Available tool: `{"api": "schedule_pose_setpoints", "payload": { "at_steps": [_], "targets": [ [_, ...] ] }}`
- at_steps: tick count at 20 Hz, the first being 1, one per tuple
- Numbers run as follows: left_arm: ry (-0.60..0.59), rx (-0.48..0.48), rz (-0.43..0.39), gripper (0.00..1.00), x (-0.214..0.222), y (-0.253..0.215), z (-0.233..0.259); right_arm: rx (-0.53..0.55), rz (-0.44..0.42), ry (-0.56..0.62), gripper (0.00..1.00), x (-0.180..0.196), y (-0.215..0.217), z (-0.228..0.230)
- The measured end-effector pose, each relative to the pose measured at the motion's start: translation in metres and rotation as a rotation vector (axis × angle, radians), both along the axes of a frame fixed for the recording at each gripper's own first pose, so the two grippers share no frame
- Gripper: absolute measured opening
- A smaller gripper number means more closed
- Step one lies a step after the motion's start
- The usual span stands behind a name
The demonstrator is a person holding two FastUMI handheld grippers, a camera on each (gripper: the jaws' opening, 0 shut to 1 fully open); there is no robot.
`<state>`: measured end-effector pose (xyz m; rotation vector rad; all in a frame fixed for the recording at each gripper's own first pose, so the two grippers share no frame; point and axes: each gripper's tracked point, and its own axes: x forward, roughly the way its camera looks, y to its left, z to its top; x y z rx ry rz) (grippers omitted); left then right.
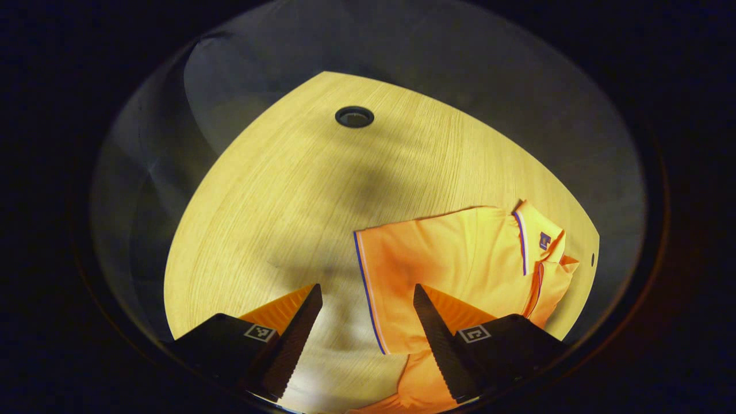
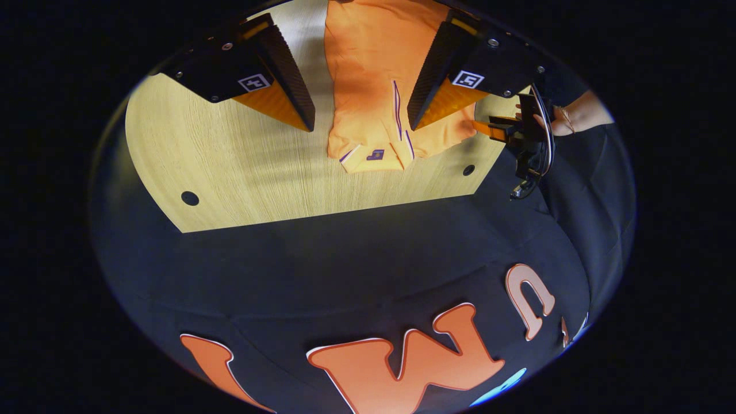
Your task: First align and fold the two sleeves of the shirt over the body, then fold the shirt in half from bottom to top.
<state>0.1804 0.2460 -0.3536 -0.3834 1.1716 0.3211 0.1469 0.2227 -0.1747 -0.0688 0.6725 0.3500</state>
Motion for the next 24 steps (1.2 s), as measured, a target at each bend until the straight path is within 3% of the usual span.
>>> {"api": "schedule_pose_setpoints", "payload": {
  "at_steps": [5,7,10,11,14,15,16,20,24],
  "targets": [
    [0.036,0.053,0.010,0.99,0.004,0.007,-0.015,0.011,-0.024,0.011,0.99,0.003,-0.014,-0.002],
    [0.052,0.093,0.008,0.94,0.004,0.010,-0.017,0.019,-0.035,0.013,0.99,0.004,-0.019,-0.001],
    [0.052,0.098,-0.026,0.76,0.007,0.006,-0.017,0.026,-0.044,0.014,0.99,0.006,-0.024,-0.001],
    [0.048,0.088,-0.039,0.65,0.009,0.002,-0.017,0.027,-0.047,0.016,0.99,0.007,-0.025,-0.003],
    [0.019,0.075,-0.029,0.09,0.014,-0.003,-0.015,0.023,-0.052,0.017,0.98,0.006,-0.028,-0.001],
    [-0.012,0.073,-0.016,0.09,0.017,-0.004,-0.011,0.024,-0.055,0.014,0.98,0.007,-0.030,0.000],
    [-0.020,0.066,-0.013,0.01,0.016,-0.004,-0.012,0.025,-0.056,0.012,0.99,0.005,-0.030,0.001],
    [-0.059,-0.001,0.007,0.01,0.015,-0.014,-0.005,0.021,-0.062,-0.002,0.99,0.005,-0.035,0.005],
    [-0.131,0.039,-0.059,0.01,0.019,-0.019,0.030,0.026,-0.064,-0.024,0.99,0.002,-0.038,0.014]
  ]
}}
